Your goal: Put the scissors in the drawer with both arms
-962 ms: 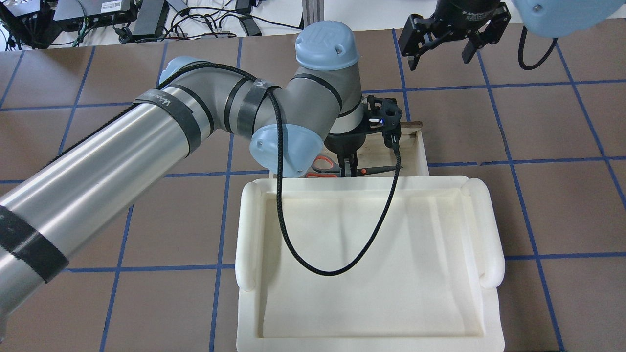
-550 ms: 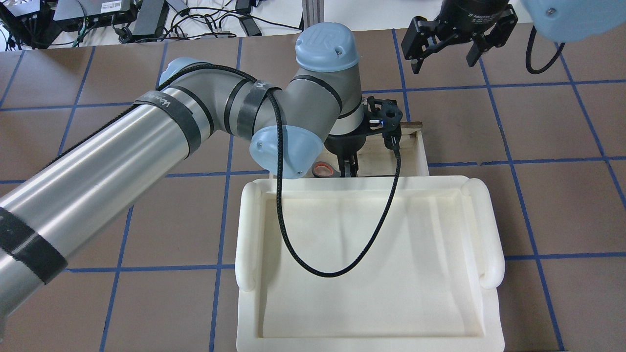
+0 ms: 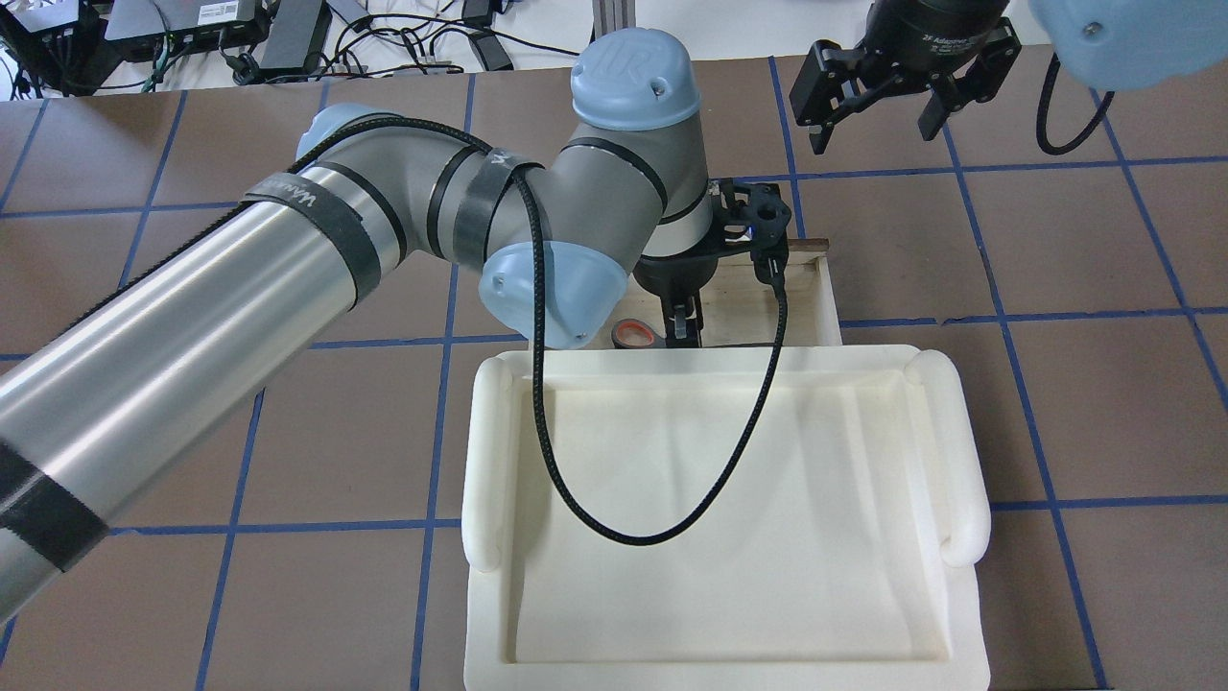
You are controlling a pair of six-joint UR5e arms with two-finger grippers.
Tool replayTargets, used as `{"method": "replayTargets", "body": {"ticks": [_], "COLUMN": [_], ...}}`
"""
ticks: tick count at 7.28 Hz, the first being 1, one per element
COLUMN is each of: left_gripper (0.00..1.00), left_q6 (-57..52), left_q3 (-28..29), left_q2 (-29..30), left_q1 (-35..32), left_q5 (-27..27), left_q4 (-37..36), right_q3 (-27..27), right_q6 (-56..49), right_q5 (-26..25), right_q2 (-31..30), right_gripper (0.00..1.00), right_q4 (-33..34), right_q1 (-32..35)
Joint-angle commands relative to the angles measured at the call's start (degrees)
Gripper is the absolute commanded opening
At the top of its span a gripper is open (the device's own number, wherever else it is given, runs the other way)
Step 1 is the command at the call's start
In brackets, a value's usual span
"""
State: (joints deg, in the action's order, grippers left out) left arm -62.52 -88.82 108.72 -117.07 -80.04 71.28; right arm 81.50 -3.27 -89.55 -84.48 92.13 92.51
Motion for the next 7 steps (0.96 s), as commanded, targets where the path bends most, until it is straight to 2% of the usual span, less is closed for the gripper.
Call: {"method": "replayTargets", "body": {"ticks": [1,3,5,6,7], "left_gripper": [0.87,0.87,0.88,0.89,0.98], "left_q6": [3.43,10.18,26.23,38.4,49.4], "left_q3": [1.62,1.63,1.63,2.33,3.38], "left_q2": [-3.4,-8.15,-14.03,-16.5,-18.17], "left_q1": [3.66,11.04,15.19,16.85,18.09], "left_q5": [-0.11,-0.03,-2.64,-5.1,-6.08], "left_q4": [1.84,2.55,2.47,2.47,3.07], "right_q3": [0.07,0.07,0.07,0.07,0.07], "right_q6": [0.54,0.72,0.64,0.64,0.64], "right_q5": [-0.27,-0.45,-0.36,-0.36,-0.36], "right_q2": [0.02,-0.16,-0.25,-0.25,-0.25], "right_gripper": [1.0,1.0,1.0,1.0,1.0], "right_q4": [-2.03,-2.57,-2.57,-2.66,-2.57], "right_q1": [-0.22,-0.31,-0.31,-0.31,-0.31]}}
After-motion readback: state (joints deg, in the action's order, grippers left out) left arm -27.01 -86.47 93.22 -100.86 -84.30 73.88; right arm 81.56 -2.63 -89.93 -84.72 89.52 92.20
